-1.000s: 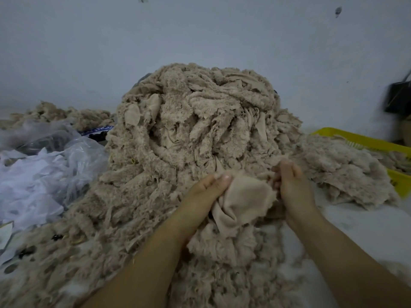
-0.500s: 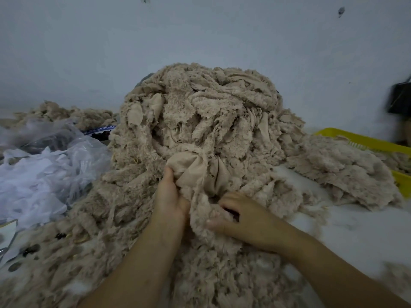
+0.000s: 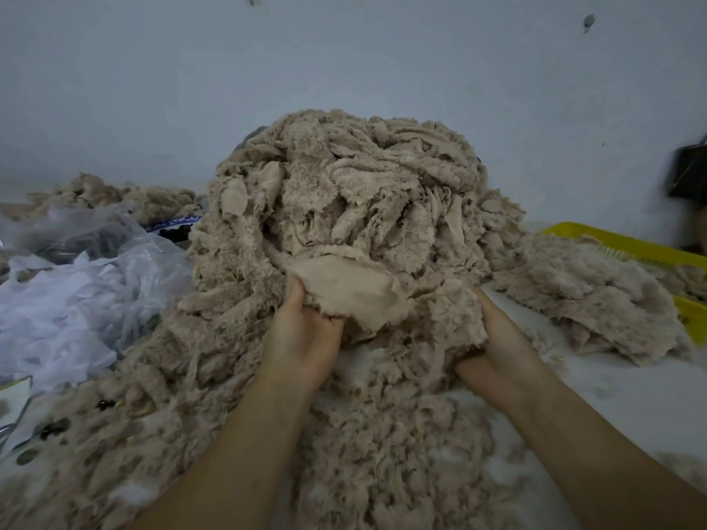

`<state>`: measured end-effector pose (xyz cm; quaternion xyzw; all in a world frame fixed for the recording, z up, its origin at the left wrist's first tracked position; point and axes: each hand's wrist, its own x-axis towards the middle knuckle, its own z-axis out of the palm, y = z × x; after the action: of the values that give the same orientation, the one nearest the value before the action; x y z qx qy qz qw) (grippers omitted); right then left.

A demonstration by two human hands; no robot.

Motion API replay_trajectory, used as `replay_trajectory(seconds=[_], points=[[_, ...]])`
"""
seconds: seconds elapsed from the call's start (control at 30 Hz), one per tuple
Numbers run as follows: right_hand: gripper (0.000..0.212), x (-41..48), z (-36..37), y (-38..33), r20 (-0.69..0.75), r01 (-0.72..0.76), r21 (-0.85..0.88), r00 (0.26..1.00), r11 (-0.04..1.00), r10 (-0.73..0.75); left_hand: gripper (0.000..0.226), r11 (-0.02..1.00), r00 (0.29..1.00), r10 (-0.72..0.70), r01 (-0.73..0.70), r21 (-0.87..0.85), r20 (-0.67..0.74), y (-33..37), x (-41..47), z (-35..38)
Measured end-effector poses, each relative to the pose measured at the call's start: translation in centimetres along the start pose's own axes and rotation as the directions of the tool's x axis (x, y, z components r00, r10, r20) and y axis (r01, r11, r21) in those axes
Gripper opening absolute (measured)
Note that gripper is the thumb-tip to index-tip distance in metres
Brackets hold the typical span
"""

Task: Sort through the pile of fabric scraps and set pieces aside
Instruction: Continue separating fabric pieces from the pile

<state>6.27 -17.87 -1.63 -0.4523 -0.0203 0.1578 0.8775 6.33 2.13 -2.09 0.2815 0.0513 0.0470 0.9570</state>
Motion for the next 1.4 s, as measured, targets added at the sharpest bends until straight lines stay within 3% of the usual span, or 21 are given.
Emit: replay_trajectory(seconds=[0.1,0.2,0.33,0.47,0.53,0.6,0.7,0.8,0.87,1.0,1.07,1.13,1.23,1.27,1.33,1.4], points=[[0.046,0.2,-0.1,0.1,0.073,-0.055,0.096,0.996,0.994,0.048,0.046,0.955,0.992,-0.019,-0.020,0.296,0.127,-0.6,-0.8,0.5],[0.043,0.0,-0.1,0.4,0.179,-0.113,0.128,0.980,0.985,0.089,0.058,0.785,0.965,-0.084,-0.091,0.613,0.250,-1.8,-1.7,0.6],[0.048,-0.3,0.0,0.7,0.232,-0.143,0.048,0.964,0.989,0.128,0.031,0.578,0.879,-0.213,-0.238,0.780,0.426,-3.1,-2.5,0.7],[0.066,0.1,-0.1,1.1,0.196,-0.143,-0.133,0.966,0.981,0.167,0.036,0.522,0.940,-0.099,-0.230,0.821,0.327,-3.4,-2.0,0.3],[0.065,-0.2,0.3,1.4,0.258,-0.108,-0.223,0.952,0.969,0.165,0.015,0.515,0.962,0.023,-0.246,0.821,0.274,-3.3,-1.7,0.1],[0.061,-0.5,0.7,1.7,0.273,-0.051,-0.287,0.953,0.957,0.132,0.010,0.471,0.965,0.158,-0.259,0.843,0.209,-3.0,-1.6,0.1],[0.066,-0.5,1.0,2.0,0.268,-0.021,-0.324,0.957,0.946,0.113,0.026,0.471,0.967,0.199,-0.236,0.850,0.159,-2.6,-1.9,0.5],[0.025,-0.7,1.3,2.1,0.253,0.070,-0.494,0.965,0.867,0.066,0.044,0.458,0.973,0.212,-0.182,0.870,0.091,-2.4,-2.3,0.8],[0.046,-0.5,1.3,1.9,0.160,0.104,-0.574,0.987,0.812,-0.014,0.049,0.479,0.975,0.219,-0.152,0.865,0.050,-2.2,-2.4,0.9],[0.056,0.0,0.4,0.2,-0.016,0.194,-0.385,0.976,0.902,-0.216,0.034,0.594,0.966,0.246,-0.088,0.799,-0.076,-1.6,-2.0,0.9],[0.055,0.3,-0.2,-0.2,-0.100,0.228,-0.377,0.953,0.898,-0.284,0.031,0.617,0.966,0.250,-0.106,0.780,-0.067,-1.3,-2.1,0.9],[0.047,0.2,-0.5,0.3,-0.111,0.240,-0.533,0.931,0.811,-0.348,0.037,0.604,0.978,0.210,-0.127,0.787,-0.003,-1.4,-2.5,1.1],[0.013,0.3,-0.3,1.6,0.037,0.275,-0.789,0.914,0.550,-0.404,0.032,0.532,0.990,0.127,-0.114,0.839,0.054,-1.8,-3.0,1.1],[0.005,0.3,0.1,1.7,0.084,0.289,-0.804,0.920,0.520,-0.382,0.025,0.514,0.989,0.132,-0.123,0.849,0.063,-1.9,-3.2,1.3],[0.030,0.4,0.2,1.8,0.155,0.314,-0.810,0.929,0.495,-0.335,0.026,0.508,0.988,0.134,-0.138,0.850,0.080,-1.9,-3.4,1.4],[0.042,0.3,0.2,1.8,0.181,0.305,-0.834,0.939,0.460,-0.294,0.048,0.521,0.994,0.096,-0.099,0.848,0.057,-1.9,-3.4,1.4]])
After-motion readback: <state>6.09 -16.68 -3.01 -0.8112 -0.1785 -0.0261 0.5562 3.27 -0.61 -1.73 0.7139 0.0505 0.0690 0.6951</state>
